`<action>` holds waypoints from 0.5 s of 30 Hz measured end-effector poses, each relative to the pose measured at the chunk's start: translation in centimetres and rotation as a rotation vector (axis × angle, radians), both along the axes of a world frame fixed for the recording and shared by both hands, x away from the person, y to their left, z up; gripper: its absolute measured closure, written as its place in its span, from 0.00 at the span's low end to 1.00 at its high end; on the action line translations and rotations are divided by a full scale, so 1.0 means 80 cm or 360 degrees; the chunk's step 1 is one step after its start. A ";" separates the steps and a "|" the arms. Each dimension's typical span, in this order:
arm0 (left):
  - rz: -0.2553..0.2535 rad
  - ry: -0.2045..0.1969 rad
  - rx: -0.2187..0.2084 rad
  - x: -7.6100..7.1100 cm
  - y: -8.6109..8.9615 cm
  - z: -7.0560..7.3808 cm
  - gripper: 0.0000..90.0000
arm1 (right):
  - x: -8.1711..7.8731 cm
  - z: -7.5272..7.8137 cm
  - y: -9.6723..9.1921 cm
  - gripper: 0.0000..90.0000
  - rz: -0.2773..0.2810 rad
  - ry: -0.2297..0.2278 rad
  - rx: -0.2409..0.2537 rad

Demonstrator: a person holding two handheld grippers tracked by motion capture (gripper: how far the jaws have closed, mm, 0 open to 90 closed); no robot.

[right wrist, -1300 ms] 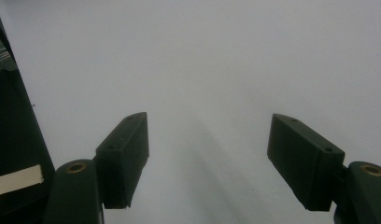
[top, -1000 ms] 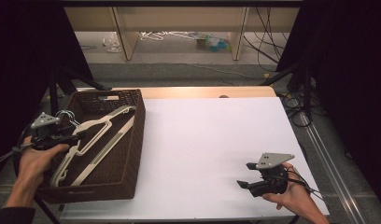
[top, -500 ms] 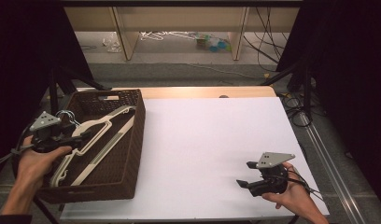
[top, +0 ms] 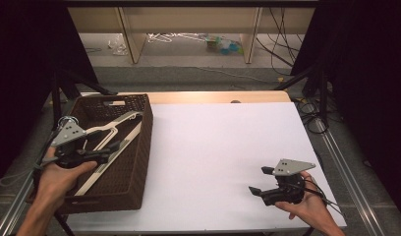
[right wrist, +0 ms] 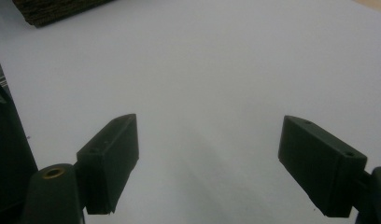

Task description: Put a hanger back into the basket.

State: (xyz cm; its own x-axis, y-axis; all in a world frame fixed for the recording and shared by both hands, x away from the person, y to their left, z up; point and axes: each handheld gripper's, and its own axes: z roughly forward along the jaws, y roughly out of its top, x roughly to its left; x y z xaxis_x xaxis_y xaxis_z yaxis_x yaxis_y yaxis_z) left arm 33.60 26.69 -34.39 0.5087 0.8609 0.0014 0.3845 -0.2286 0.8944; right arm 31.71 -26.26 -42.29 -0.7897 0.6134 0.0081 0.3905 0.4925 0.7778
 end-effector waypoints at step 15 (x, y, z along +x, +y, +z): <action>-0.0221 -0.0025 0.0010 -0.012 -0.073 -0.008 0.26 | -0.003 0.004 -0.001 0.21 -0.0045 -0.0069 0.0110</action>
State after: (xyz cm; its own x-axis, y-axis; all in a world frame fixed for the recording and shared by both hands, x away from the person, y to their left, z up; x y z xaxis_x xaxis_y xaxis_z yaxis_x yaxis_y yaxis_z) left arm 32.67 20.83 -35.03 0.6227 0.7823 0.0152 0.3348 -0.2839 0.8985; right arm 31.44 -26.35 -41.94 -0.7725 0.6348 0.0174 0.3687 0.4260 0.8262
